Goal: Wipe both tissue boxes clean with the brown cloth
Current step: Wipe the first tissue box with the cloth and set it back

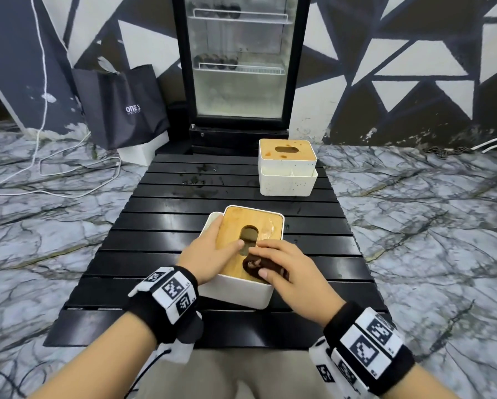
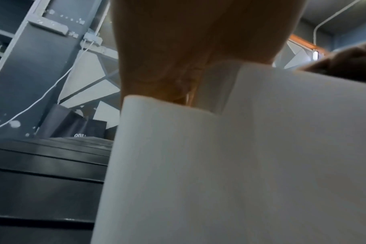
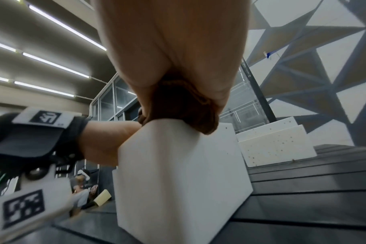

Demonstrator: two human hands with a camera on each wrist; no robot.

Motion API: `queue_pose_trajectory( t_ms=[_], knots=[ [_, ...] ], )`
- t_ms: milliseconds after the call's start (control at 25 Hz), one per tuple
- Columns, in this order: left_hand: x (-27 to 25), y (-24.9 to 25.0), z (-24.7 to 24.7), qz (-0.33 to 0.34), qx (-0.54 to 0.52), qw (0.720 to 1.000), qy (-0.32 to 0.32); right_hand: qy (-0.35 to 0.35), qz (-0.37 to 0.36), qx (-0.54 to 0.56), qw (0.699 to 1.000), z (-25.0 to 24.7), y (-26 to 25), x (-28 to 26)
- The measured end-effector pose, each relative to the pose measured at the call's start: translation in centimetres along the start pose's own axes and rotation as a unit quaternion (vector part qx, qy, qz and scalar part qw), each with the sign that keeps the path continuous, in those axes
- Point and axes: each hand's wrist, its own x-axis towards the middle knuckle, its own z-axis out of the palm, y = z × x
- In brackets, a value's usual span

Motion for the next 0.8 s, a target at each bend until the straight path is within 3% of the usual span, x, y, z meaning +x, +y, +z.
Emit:
queue_pose_trajectory(
  t_ms=[280, 640, 800],
  knots=[
    [0.5, -0.4, 0.6, -0.013, 0.018, 0.999, 0.025, 0.019, -0.090, -0.045, 0.995, 1.2, 2.0, 0.5],
    [0.2, -0.2, 0.7, -0.006, 0.026, 0.999, 0.032, 0.055, 0.016, -0.027, 0.998, -1.6, 5.2, 6.1],
    [0.2, -0.2, 0.9, -0.005, 0.037, 0.998, 0.046, 0.076, -0.040, -0.005, 0.996, 0.5, 3.8, 3.0]
  ],
)
